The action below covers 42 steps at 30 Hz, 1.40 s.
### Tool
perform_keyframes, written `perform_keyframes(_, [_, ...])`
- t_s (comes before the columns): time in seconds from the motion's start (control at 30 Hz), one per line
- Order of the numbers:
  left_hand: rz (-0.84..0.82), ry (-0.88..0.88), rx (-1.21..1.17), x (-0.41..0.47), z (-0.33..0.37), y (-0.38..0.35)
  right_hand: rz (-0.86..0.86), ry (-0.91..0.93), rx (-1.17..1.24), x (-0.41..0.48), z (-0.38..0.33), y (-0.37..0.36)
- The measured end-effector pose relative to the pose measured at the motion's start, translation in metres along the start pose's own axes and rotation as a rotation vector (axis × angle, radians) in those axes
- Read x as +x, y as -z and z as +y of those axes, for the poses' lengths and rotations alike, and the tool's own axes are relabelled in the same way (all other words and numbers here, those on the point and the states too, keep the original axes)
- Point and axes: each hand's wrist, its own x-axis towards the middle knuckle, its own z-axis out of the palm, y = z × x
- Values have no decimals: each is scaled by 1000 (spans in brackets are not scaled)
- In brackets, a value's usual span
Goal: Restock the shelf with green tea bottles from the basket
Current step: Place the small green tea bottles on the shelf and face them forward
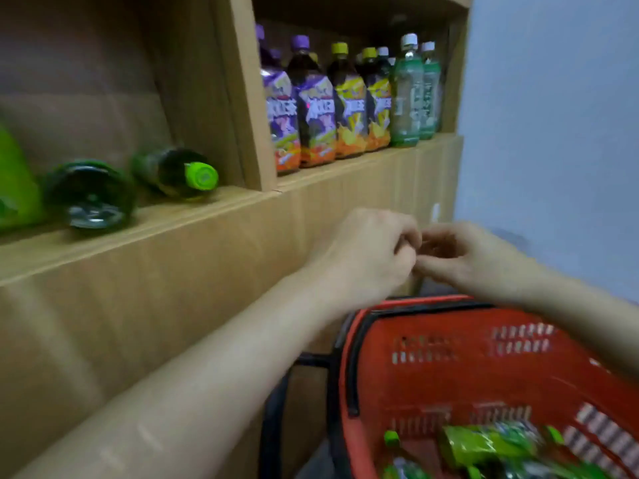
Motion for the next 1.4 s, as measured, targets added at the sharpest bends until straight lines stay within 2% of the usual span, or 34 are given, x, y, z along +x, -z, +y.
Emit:
perform_keyframes(0.13, [-214, 56, -107, -5, 30, -89, -480, -233, -353, -67, 86, 6])
perform_keyframes(0.2, [-341, 51, -100, -5, 45, -126, -701, -346, -443, -100, 132, 2])
perform_keyframes(0.4, [-633, 38, -61, 2, 76, -216, -863, -680, -320, -144, 228, -13])
perform_keyframes(0.47, [-803, 29, 61, -4, 85, -247, -975, -714, -383, -154, 248, -24])
perform_keyframes(0.53, [-966, -3, 142, -17, 95, -276, -1185, -645, -605, -165, 260, -37])
perform_keyframes(0.6, [-1067, -38, 133, -30, 102, -300, -1348, -572, -707, -175, 261, -52])
perform_keyframes(0.67, [-1102, -48, 98, -40, 105, -318, -1355, -516, -658, -182, 264, -61])
perform_keyframes(0.7, [-1107, -30, 73, -45, 105, -324, -1329, -544, -598, -181, 264, -60])
perform_keyframes(0.8, [-1072, 145, -62, -56, 97, -336, -1097, -839, -147, -168, 263, -40])
perform_keyframes(0.9, [-886, 405, -253, -53, 82, -331, -812, -813, 95, -144, 252, -22])
perform_keyframes(0.97, [-748, 521, -265, -41, 64, -319, -620, -790, 287, -135, 243, -19])
perform_keyframes(1.03, [-650, 595, -249, -28, 45, -303, -414, -839, 483, -131, 247, -15])
perform_keyframes(1.07, [-619, 627, -252, -24, 37, -296, -362, -880, 508, -132, 254, -13])
perform_keyframes(1.13, [-577, 644, -231, -16, 26, -283, -420, -936, 331, -133, 271, -13])
perform_keyframes(1.23, [-598, 532, -201, -7, 24, -266, -632, -980, -92, -135, 294, -38])
perform_keyframes(1.3, [-633, 460, -202, -7, 24, -256, -756, -905, -319, -141, 307, -60])
perform_keyframes(1.4, [-602, 498, -310, -8, 15, -250, -788, -795, -515, -146, 329, -89])
